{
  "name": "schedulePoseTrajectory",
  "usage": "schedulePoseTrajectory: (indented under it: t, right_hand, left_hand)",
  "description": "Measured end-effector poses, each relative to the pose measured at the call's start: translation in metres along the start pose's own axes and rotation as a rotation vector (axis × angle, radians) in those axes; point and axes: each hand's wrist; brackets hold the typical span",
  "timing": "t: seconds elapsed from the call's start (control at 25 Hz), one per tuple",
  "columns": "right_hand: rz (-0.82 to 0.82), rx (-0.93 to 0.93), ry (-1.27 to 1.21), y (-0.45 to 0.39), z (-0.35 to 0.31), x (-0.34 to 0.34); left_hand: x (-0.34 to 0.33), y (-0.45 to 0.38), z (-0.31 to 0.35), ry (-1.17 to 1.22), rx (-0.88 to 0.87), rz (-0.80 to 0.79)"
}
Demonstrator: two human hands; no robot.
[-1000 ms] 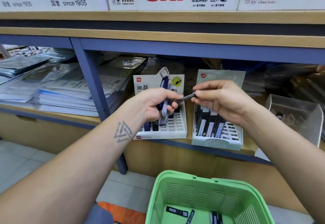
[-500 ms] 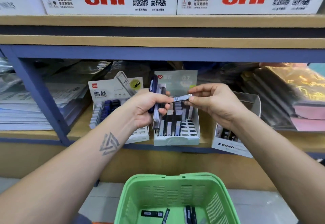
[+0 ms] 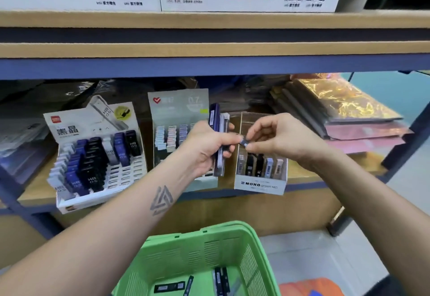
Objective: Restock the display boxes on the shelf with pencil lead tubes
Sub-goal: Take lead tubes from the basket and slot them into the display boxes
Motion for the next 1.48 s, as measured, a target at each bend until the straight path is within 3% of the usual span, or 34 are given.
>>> schedulePoseTrajectory:
  t: [0.12,0.32,0.4,0.88,1.2,1.32,1.48]
  right_hand:
    - [-0.047,0.012,0.226,-0.003,0.005,0.01]
    - [0.39,0.076,0.319,-0.018,0.029,0.02]
    - [0.467,0.09,0.325,-0.023,0.038,0.011]
    - [0.43,0.026,0.471,-0.041,0.061,-0.024]
    - [0.494,0.032,0.527,-0.043,0.058,-0.029]
    - [0.453,0.083,0.304,-0.042,0.036,-0.033]
    - [0.086,-0.093,-0.435,-0.032,-0.003,-0.04]
  left_hand:
    - [-0.012,-0.005,-0.004,0.075,0.04,-0.006]
    - [-0.001,-0.008,-0.003,0.177,0.093,0.046]
    - [0.005,-0.007,-0.003,0.169,0.1,0.034]
    - [0.011,-0.005,-0.006,0.131,0.115,-0.021]
    - [0.01,-0.003,-0.003,0.18,0.133,-0.033]
    - [0.013,-0.001,0.001,0.257,0.137,-0.033]
    - [0.019,0.001,0.011,0.357,0.061,0.003]
Point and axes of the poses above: each hand's wrist, its own y-axis away from the middle knuckle, its own x-axis out of the back of the hand, z = x × y, and after that the axes turned 1 degree about x, right-handed
